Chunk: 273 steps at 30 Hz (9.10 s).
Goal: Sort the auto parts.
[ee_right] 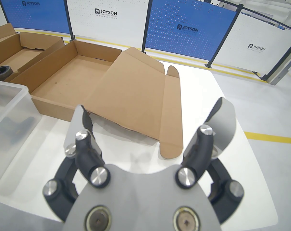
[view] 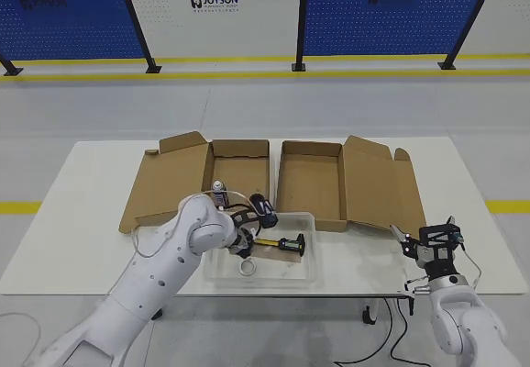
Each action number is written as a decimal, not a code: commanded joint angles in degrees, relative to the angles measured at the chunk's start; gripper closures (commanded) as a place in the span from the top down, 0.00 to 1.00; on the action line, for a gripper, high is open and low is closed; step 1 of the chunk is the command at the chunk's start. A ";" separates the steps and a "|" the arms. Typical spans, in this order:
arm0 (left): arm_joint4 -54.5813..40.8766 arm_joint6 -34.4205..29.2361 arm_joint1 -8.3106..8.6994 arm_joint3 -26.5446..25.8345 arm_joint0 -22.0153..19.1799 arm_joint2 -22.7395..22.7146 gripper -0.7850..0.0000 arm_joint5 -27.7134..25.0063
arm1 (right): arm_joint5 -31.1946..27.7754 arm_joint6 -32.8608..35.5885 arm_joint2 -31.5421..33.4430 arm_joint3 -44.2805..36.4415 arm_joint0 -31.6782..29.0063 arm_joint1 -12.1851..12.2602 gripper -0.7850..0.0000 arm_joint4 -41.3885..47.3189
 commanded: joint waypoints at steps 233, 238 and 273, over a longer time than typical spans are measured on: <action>-3.29 33.27 -32.31 63.68 -32.75 31.80 0.00 4.78 | 0.00 0.00 0.00 0.00 0.00 0.00 1.00 0.00; -4.07 31.15 -33.00 65.01 -32.82 31.06 0.00 5.93 | 0.00 0.00 0.00 0.00 0.00 0.00 1.00 0.00; -6.29 26.97 -34.40 67.27 -33.04 27.12 0.23 7.47 | 0.00 0.00 0.00 0.00 0.00 0.00 1.00 0.00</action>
